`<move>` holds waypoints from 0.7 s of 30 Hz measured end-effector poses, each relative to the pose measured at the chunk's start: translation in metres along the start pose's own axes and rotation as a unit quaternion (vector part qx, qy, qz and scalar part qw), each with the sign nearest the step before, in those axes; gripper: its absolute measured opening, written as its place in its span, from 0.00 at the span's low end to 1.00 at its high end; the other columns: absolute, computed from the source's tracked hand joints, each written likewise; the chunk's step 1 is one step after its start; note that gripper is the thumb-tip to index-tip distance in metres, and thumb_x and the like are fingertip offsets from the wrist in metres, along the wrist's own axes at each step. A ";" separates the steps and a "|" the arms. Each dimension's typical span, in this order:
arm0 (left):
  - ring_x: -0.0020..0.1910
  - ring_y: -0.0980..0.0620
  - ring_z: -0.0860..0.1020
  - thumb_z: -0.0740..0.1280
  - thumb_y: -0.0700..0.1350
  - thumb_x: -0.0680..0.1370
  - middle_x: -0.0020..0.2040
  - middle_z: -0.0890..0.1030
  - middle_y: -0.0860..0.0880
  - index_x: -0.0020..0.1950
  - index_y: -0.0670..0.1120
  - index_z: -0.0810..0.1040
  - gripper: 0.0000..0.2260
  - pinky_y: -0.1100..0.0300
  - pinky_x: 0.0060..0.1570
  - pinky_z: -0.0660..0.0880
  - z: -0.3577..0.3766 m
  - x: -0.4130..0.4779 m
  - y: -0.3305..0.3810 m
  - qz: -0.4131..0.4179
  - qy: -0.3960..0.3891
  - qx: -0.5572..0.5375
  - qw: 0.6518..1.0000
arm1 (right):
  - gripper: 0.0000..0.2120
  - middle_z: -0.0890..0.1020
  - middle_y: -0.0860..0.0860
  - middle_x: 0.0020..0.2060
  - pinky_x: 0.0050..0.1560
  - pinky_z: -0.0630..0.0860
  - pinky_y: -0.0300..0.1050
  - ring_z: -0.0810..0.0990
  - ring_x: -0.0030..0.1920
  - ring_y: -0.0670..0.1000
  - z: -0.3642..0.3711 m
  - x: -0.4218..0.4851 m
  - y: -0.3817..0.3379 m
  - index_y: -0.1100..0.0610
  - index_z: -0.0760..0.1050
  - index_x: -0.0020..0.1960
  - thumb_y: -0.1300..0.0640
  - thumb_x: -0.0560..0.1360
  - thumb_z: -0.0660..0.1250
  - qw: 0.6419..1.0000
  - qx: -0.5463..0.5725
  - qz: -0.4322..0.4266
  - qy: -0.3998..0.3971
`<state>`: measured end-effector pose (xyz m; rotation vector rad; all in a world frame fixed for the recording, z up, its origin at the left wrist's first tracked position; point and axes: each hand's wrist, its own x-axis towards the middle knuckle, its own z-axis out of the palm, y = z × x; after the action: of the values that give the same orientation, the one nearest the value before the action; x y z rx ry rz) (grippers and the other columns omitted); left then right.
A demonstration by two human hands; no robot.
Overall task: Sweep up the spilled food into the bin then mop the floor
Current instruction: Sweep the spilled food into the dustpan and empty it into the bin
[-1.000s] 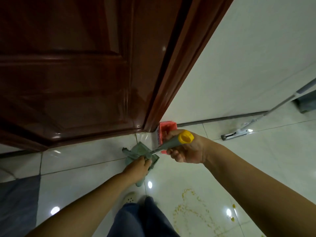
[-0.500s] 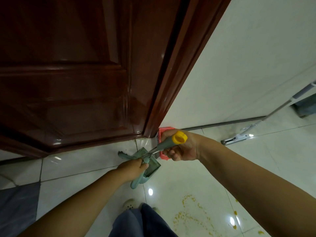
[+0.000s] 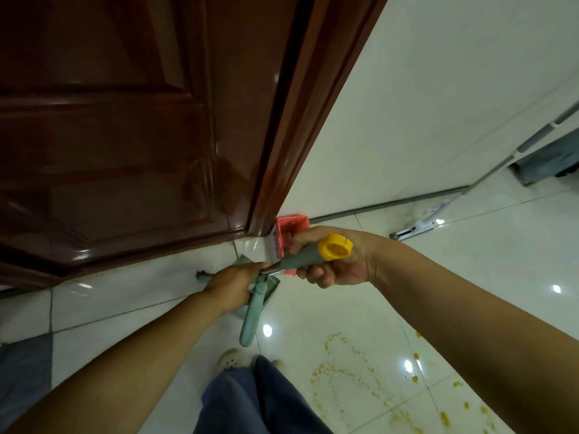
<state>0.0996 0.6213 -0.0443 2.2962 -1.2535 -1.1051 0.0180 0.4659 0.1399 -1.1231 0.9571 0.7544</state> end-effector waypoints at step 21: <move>0.52 0.45 0.79 0.67 0.48 0.75 0.53 0.82 0.47 0.58 0.49 0.75 0.13 0.58 0.49 0.74 0.005 -0.009 0.000 -0.040 0.112 0.006 0.993 | 0.17 0.77 0.52 0.33 0.22 0.74 0.34 0.78 0.25 0.50 -0.034 0.045 0.095 0.58 0.72 0.66 0.56 0.78 0.60 0.921 -0.276 0.005 0.274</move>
<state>0.0931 0.6294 -0.0426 2.4189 -1.0932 -0.8369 -0.0551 0.4610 0.0572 -1.8936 1.2516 0.7532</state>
